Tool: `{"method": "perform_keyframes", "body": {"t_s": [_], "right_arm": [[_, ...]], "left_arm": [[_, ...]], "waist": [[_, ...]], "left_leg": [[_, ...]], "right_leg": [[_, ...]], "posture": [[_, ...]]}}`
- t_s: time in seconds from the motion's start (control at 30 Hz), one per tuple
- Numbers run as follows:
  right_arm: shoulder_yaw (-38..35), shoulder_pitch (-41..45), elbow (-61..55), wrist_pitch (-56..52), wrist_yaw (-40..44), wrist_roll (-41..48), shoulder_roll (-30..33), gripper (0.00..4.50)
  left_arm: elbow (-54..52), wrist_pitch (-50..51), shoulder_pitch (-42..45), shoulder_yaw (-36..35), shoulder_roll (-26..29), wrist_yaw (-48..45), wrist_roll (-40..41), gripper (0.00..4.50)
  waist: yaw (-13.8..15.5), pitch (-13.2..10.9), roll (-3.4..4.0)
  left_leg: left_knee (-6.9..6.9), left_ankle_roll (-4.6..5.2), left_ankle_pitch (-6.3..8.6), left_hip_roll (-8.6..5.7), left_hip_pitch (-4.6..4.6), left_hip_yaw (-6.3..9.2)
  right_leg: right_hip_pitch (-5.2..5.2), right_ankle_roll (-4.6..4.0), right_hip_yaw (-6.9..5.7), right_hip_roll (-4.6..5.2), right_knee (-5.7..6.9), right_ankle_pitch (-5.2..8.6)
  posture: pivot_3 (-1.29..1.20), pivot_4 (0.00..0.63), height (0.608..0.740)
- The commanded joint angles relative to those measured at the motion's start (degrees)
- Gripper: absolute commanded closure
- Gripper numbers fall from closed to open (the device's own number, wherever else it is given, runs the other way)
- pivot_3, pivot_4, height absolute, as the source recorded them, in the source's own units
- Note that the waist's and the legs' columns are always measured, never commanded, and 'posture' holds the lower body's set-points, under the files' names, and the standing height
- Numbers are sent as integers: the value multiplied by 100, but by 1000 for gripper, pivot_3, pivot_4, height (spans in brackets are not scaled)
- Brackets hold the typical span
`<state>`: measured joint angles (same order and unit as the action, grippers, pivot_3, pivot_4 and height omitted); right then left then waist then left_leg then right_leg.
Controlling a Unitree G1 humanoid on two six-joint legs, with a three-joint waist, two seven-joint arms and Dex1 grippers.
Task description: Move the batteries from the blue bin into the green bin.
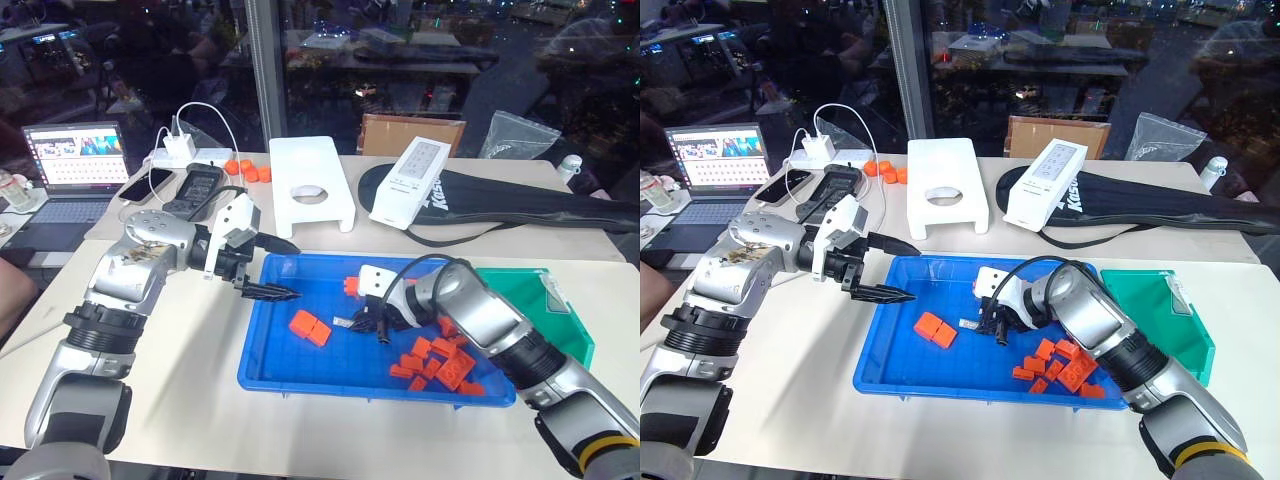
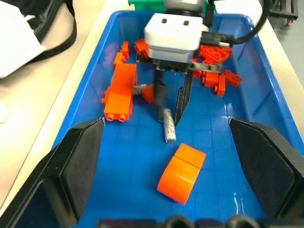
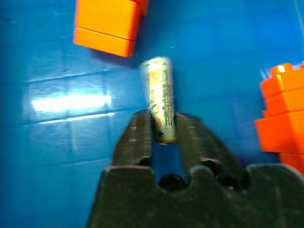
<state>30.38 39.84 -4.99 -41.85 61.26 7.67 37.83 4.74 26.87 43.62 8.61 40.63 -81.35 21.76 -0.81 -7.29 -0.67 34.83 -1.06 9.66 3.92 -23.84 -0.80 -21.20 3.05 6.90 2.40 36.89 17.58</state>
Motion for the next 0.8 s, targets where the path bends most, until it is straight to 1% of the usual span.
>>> {"method": "perform_keyframes", "body": {"t_s": [0.03,0.1,0.23,0.3,0.33,0.43,0.47,0.53,0.63,0.8], "right_arm": [[-778,-60,-1076,-738,97,522,330,4258],[-1168,-153,-1494,-1171,74,829,512,4258],[-2236,-585,-2036,-1815,12,1150,1441,4258],[-2533,-775,-2104,-1912,-47,1204,1765,4258],[-2796,-959,-2081,-1948,-60,1199,2024,4258],[-3852,-1790,-1722,-1892,-124,964,2858,4258],[-4096,-2041,-1620,-1817,-154,898,3021,4258],[-4475,-2495,-1519,-1689,-182,856,3209,4258],[-4873,-3009,-1378,-1545,-384,702,3240,4258],[-5035,-3236,-1220,-1567,-704,667,3134,4258]], "left_arm": [[-65,2,158,-190,-106,8,217,0],[-57,11,205,-196,-166,-4,269,0],[94,-48,402,-146,-415,-38,293,0],[154,-56,459,-141,-495,-40,305,0],[201,-58,507,-139,-561,-43,323,0],[379,-98,663,-115,-821,-34,370,0],[419,-108,692,-108,-887,-43,381,0],[484,-138,729,-83,-969,-77,376,0],[621,-257,764,-22,-1044,-123,280,0],[699,-335,765,0,-1056,-170,238,0]], "waist": [[12,0,0],[17,0,0],[46,0,-1],[52,-1,-2],[43,0,-2],[35,-1,-1],[47,-1,-1],[30,0,-1],[-56,1,2],[-137,-1,4]], "left_leg": [[0,0,0,0,0,0],[1,0,0,0,-3,0],[1,0,0,0,-1,2],[1,0,0,-1,-1,1],[1,0,0,0,-1,0],[-3,0,0,-1,-1,1],[-1,0,0,-2,-3,1],[-1,0,0,-4,-4,-1],[-6,1,0,-2,5,0],[-1,0,0,-5,8,1]], "right_leg": [[0,-1,0,0,0,0],[1,-1,-1,0,-1,-1],[6,0,-4,1,-6,0],[7,0,-3,1,-10,0],[6,0,-3,2,-11,0],[6,1,-1,2,-12,1],[7,1,-3,2,-13,1],[9,1,-1,5,-19,0],[11,9,1,3,-16,6],[12,18,8,2,-8,9]], "posture": [[0,150,712],[0,150,712],[0,150,712],[0,150,712],[0,150,712],[0,150,712],[0,150,712],[0,150,712],[0,150,712],[0,150,712]]}}
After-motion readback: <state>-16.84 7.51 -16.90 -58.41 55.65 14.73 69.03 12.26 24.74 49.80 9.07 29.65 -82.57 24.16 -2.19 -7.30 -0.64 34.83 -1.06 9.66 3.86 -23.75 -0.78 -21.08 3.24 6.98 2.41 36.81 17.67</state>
